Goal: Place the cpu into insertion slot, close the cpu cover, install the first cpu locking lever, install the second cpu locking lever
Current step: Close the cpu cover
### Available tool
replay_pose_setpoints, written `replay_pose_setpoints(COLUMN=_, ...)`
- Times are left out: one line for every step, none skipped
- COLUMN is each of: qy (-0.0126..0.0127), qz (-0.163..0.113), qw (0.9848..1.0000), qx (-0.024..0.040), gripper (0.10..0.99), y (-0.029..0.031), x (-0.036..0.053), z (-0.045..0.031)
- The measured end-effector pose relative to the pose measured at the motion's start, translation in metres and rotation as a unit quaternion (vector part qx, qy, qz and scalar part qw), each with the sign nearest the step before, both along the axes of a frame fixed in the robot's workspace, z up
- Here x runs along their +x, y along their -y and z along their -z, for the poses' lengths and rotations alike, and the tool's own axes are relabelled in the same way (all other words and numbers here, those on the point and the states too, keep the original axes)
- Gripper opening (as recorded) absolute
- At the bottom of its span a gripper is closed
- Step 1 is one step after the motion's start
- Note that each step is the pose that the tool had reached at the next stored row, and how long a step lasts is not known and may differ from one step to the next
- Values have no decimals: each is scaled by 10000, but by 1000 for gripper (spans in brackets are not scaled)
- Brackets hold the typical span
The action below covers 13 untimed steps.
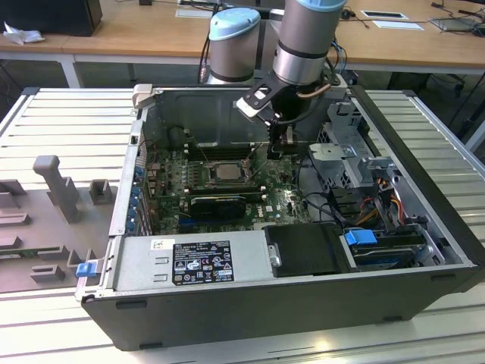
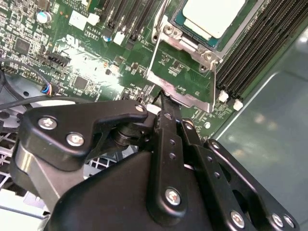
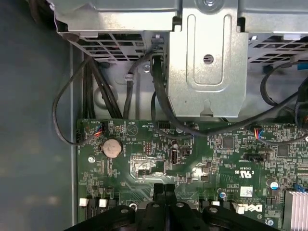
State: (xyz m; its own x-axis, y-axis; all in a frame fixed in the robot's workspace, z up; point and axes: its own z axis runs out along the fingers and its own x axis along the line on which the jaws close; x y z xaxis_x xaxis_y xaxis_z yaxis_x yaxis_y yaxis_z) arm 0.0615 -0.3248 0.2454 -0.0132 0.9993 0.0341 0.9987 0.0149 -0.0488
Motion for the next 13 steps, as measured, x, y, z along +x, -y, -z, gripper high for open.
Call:
replay_pose_setpoints(qy=5, qz=1, qw=10000, qx=0, gripper=106, y=0, x=-3, z=0)
replay_pose_setpoints(qy=9, qz=0, qw=10000, qx=0, gripper=106, y=0, x=-7, z=0)
replay_pose_setpoints(qy=10, qz=0, qw=10000, qx=0, gripper=106, y=0, x=-11, z=0)
replay_pose_setpoints(qy=10, qz=0, qw=10000, qx=0, gripper=106, y=0, x=-19, z=0)
replay_pose_setpoints(qy=10, qz=0, qw=10000, qx=0, gripper=106, y=0, x=-39, z=0)
replay_pose_setpoints(qy=10, qz=0, qw=10000, qx=1, gripper=106, y=0, x=-49, z=0)
replay_pose_setpoints(qy=10, qz=0, qw=10000, qx=0, gripper=106, y=0, x=-54, z=0)
replay_pose_setpoints(qy=10, qz=1, qw=10000, qx=1, gripper=106, y=0, x=-59, z=0)
replay_pose_setpoints(qy=10, qz=0, qw=10000, qx=1, gripper=106, y=0, x=-60, z=0)
replay_pose_setpoints(qy=10, qz=0, qw=10000, qx=2, gripper=106, y=0, x=-63, z=0)
replay_pose_setpoints(qy=10, qz=0, qw=10000, qx=2, gripper=106, y=0, x=-81, z=0)
replay_pose_setpoints(qy=10, qz=0, qw=10000, qx=2, gripper=106, y=0, x=-93, z=0)
replay_pose_setpoints(qy=10, qz=0, qw=10000, qx=2, gripper=106, y=0, x=-101, z=0)
